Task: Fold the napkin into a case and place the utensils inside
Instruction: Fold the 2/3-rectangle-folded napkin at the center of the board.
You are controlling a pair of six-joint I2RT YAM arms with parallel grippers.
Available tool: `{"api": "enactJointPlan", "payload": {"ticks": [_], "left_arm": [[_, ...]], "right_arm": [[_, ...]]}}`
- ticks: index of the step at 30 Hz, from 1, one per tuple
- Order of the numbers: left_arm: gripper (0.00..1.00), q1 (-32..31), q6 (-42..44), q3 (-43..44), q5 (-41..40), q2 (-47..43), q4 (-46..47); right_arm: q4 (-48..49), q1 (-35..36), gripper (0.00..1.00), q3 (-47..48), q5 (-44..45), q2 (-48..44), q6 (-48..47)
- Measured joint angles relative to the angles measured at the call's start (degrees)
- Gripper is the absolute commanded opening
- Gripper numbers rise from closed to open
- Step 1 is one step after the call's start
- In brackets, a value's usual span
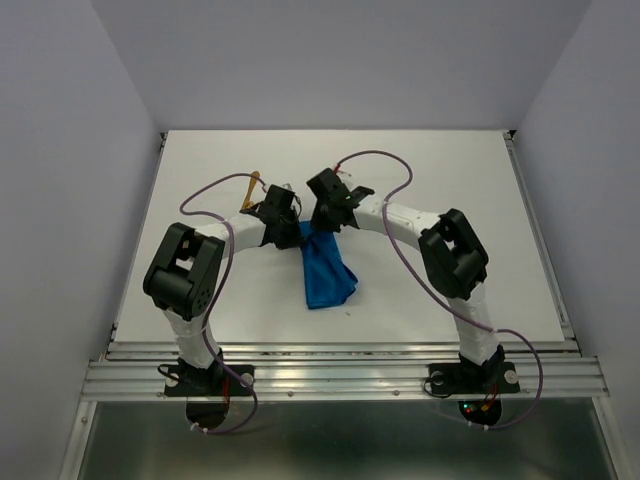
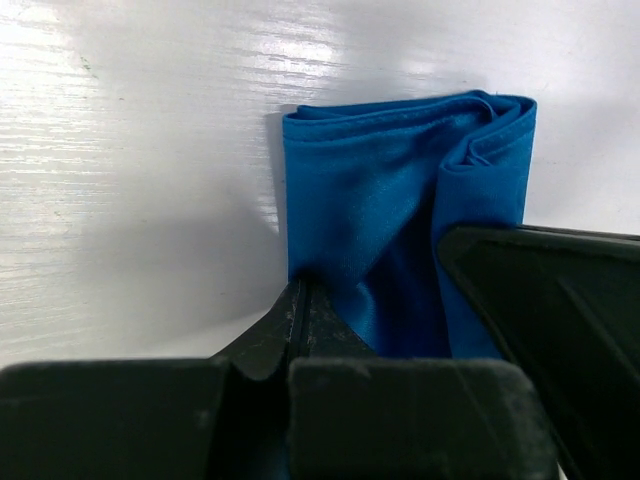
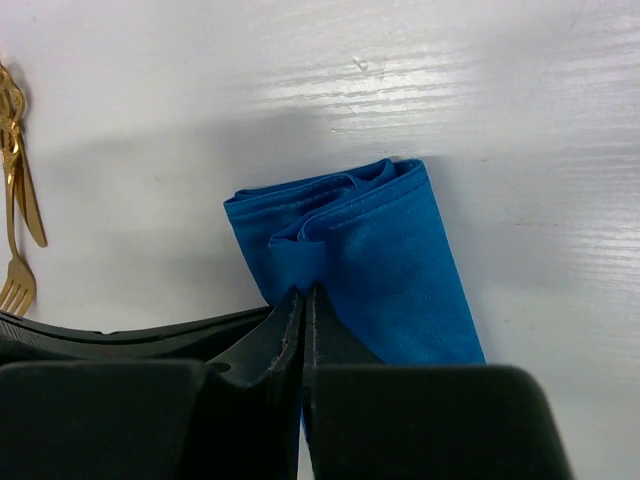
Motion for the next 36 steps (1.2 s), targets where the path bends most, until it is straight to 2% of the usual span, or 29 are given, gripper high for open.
{"api": "enactJointPlan", "payload": {"ticks": [12,35,36], "left_arm": [[0.0,0.0,0.5,0.4,0.7,0.5,0.8],[0.0,0.1,-0.1,0.1,1.1,-0.9,-0.7],[0.04,0.1,-0.5,-0.2,1.2,-2.0,-1.3]], "right_arm": [[0.1,0.0,0.01,2.5,0.0,5.0,1.6],[-0.5,0.0,0.01,4.7,1.7,6.3,4.7],[-0.6,0.0,0.01,4.9,1.9,6.5,4.8]]}}
